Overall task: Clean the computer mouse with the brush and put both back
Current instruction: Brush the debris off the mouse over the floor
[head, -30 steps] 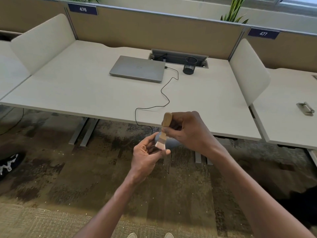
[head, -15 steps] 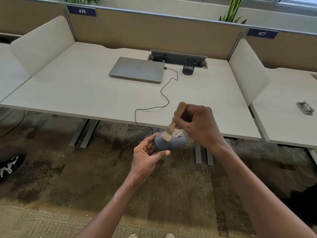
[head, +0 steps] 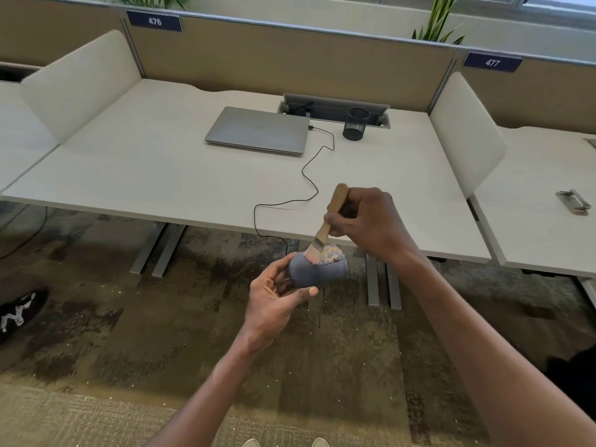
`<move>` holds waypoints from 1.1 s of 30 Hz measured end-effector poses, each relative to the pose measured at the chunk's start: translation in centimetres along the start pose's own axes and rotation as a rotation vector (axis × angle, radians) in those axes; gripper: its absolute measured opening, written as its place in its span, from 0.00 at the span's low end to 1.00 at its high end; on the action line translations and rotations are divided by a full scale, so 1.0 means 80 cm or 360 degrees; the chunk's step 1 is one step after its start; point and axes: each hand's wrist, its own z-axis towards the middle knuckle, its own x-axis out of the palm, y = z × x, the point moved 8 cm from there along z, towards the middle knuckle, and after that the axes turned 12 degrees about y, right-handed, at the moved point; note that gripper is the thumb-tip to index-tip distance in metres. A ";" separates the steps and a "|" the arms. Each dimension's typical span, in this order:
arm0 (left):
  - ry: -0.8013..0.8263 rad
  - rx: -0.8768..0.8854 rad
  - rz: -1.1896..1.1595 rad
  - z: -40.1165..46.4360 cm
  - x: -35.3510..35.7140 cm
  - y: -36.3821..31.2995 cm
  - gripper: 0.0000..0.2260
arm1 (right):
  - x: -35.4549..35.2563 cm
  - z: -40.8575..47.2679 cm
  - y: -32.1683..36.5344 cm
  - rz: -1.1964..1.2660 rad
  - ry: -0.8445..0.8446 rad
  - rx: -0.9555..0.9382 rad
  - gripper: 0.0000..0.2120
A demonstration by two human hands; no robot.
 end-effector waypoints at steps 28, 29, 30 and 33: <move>-0.0066 -0.0037 -0.0017 -0.007 -0.001 -0.002 0.31 | 0.018 -0.013 0.028 0.0035 0.0132 -0.0070 0.02; -0.0066 -0.0037 -0.0019 -0.006 0.000 -0.004 0.31 | 0.021 -0.013 0.028 0.0003 0.0139 -0.0075 0.02; -0.0065 -0.0037 -0.0024 -0.006 0.001 -0.004 0.31 | 0.020 -0.013 0.027 -0.0024 0.0131 -0.0074 0.03; -0.0089 -0.0043 -0.0045 -0.009 0.000 -0.004 0.32 | 0.007 -0.011 0.021 -0.0125 0.0010 -0.0057 0.04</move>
